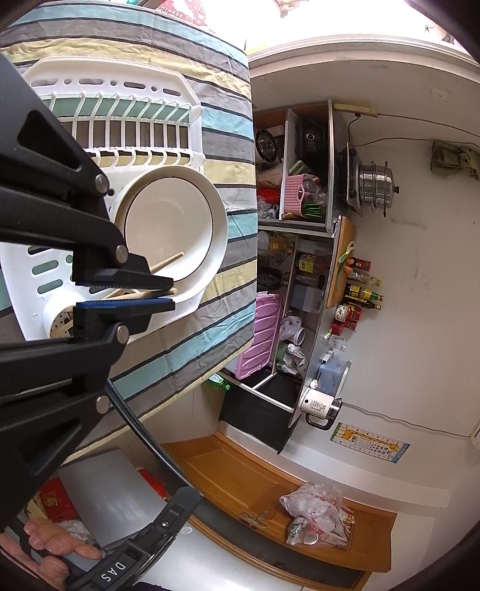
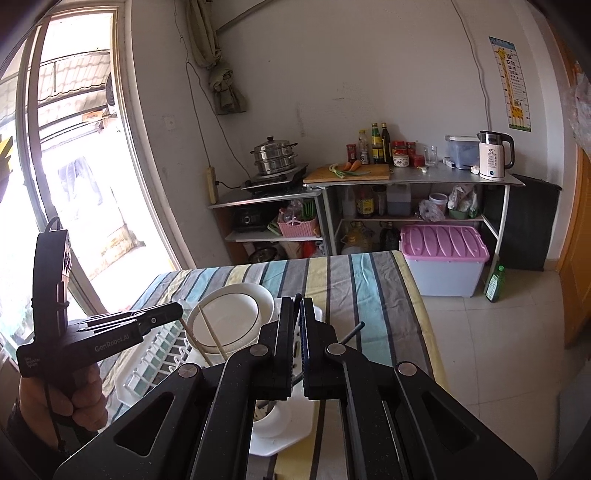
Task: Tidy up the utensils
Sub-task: 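Open left tool over the cup while right tool releases its black chopstick, then move both tools back down toward the remaining chopsticks on the cloth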
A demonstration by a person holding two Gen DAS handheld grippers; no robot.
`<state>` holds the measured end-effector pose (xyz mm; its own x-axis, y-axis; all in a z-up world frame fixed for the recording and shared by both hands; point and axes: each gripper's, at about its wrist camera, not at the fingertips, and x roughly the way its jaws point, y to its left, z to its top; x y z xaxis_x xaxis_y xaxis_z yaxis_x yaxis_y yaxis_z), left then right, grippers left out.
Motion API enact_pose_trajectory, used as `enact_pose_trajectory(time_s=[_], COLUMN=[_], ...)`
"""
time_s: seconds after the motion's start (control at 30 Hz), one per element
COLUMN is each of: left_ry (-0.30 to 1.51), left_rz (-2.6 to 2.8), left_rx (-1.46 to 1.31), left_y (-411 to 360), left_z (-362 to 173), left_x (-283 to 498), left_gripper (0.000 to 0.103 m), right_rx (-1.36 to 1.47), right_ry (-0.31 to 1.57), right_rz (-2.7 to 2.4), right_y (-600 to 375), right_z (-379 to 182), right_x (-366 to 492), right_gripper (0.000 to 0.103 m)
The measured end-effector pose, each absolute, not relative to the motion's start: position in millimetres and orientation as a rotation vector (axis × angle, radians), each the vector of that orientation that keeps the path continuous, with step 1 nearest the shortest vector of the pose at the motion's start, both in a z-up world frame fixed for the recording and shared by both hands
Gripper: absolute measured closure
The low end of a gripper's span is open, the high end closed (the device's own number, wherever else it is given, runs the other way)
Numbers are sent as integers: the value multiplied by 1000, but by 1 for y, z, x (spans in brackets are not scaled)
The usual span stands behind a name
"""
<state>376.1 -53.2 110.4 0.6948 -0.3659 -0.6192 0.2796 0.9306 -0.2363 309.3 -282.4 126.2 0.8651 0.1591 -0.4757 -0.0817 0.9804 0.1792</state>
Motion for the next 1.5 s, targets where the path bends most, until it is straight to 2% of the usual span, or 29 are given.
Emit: enact_pose_trajectory(time_s=[0.5, 0.63, 0.73, 1.1, 1.5], left_ry=[724, 707, 684, 574, 572], left_rz=[-296, -285, -282, -274, -275], left_rx=[-127, -124, -124, -76, -36], left_y=[-39, -36, -31, -11, 4], left_z=[97, 100, 105, 116, 78], left_x=[375, 368, 359, 274, 172], left_gripper=[94, 93, 87, 84, 84], right_rx=[167, 164, 163, 134, 124], right_ry=[563, 547, 533, 467, 472], right_rz=[98, 98, 99, 167, 226], right_y=[-304, -305, -306, -282, -263], right_z=[116, 120, 123, 123, 91], right_x=[309, 300, 292, 221, 141], right_gripper=[99, 90, 89, 89, 89])
